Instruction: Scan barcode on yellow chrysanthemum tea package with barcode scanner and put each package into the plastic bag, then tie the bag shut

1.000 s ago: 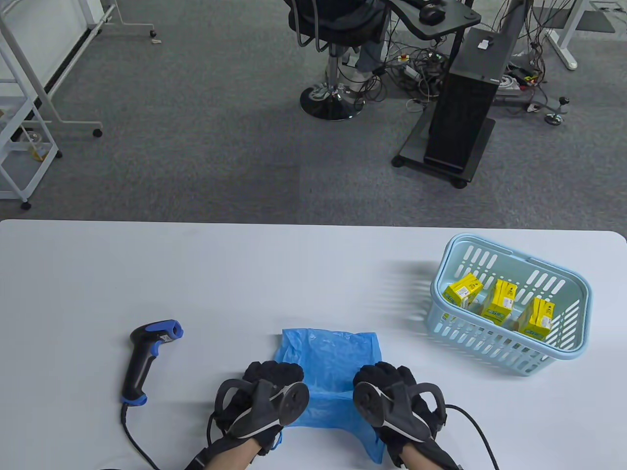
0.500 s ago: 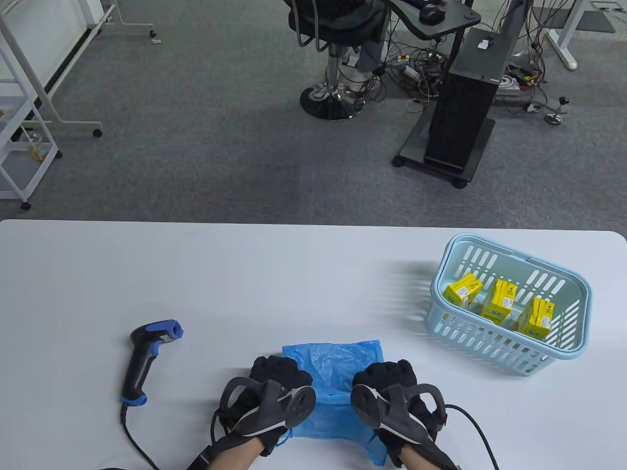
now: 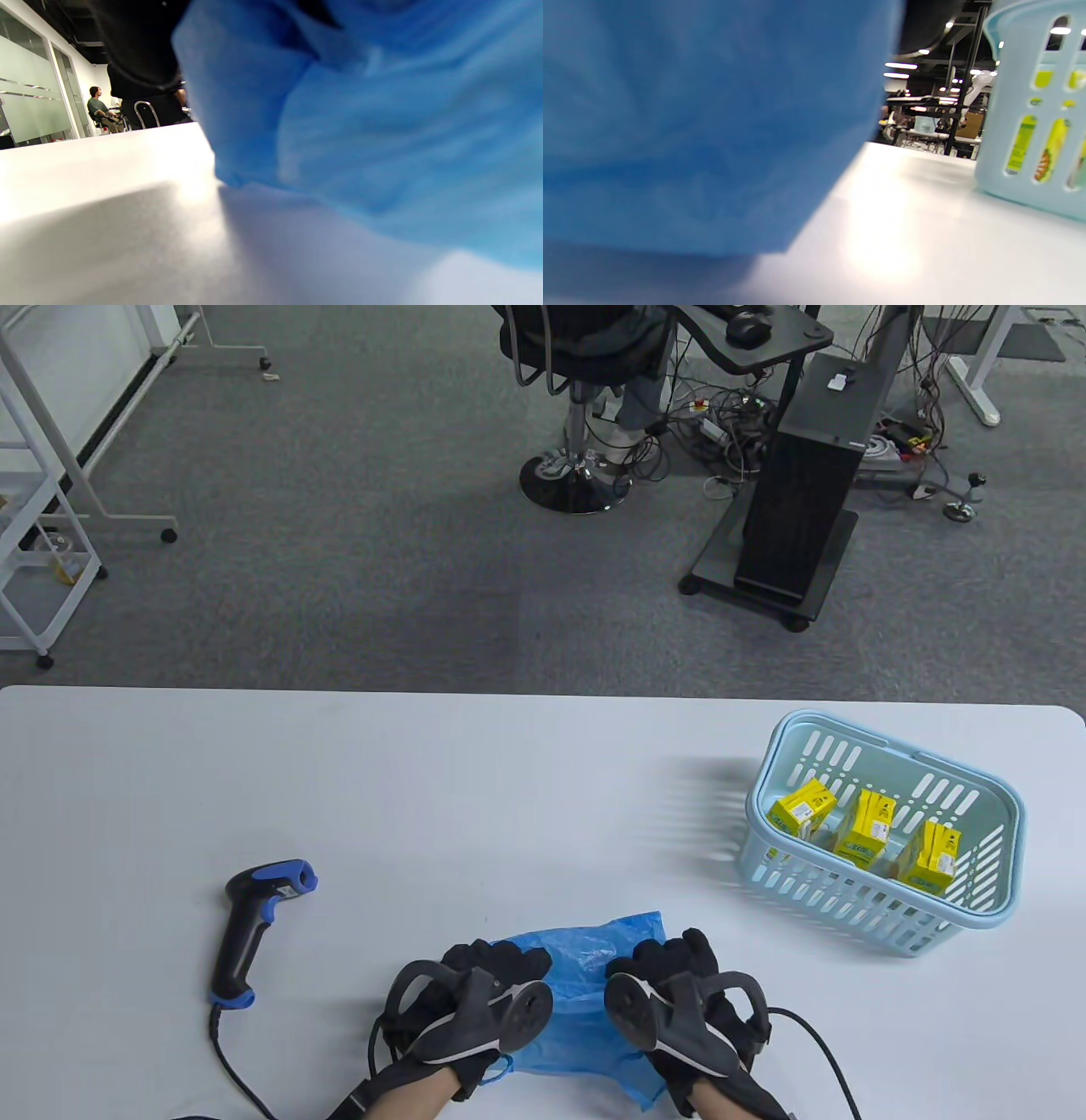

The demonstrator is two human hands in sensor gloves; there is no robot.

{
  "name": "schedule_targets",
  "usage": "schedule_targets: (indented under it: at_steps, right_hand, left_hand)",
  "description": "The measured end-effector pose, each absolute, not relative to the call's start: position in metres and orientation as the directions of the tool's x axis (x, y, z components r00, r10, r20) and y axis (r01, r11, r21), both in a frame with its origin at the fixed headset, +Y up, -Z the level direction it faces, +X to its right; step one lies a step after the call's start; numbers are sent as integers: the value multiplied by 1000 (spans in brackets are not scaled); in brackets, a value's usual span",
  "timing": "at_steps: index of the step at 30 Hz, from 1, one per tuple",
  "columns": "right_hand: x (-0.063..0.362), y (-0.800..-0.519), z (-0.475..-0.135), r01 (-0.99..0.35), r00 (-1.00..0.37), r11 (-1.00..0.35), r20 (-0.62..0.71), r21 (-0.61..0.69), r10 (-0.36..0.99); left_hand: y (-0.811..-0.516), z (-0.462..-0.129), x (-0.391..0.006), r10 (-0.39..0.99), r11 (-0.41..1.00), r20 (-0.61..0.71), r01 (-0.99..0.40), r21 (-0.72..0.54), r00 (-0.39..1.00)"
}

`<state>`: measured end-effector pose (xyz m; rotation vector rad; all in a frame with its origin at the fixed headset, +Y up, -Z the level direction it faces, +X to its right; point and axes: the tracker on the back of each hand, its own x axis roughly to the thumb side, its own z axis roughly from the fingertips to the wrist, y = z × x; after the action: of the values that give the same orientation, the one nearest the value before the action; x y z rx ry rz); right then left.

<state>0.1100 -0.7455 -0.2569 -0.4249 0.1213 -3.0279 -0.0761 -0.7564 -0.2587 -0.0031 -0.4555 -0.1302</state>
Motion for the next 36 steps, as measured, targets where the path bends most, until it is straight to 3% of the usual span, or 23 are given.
schedule_targets:
  at_steps: [6, 9, 14, 22, 26, 36]
  right_hand:
    - [112, -745, -257, 23, -960, -996, 275, -85, -46]
    - [113, -742, -257, -19, -960, -989, 279, -144, -22]
    - [109, -746, -256, 44, -957, -991, 278, -130, -79]
    - [105, -747, -255, 45, -954, -994, 289, -103, -73]
    - [108, -745, -255, -21, -953, -994, 302, -111, -14]
    - [106, -750, -255, 24, -949, -997, 313, -71, -46]
  left_hand:
    - [-758, -260, -74, -88, 992, 455, 118, -39, 886]
    - [-758, -259, -77, -101, 991, 447, 129, -31, 889]
    - [-758, -263, -80, -14, 995, 437, 55, -81, 899]
    - [-757, -261, -77, -65, 994, 443, 96, -46, 894]
    - [-759, -262, -79, -87, 991, 432, 123, -57, 898]
    - [-757, -260, -80, -48, 996, 450, 78, -48, 892]
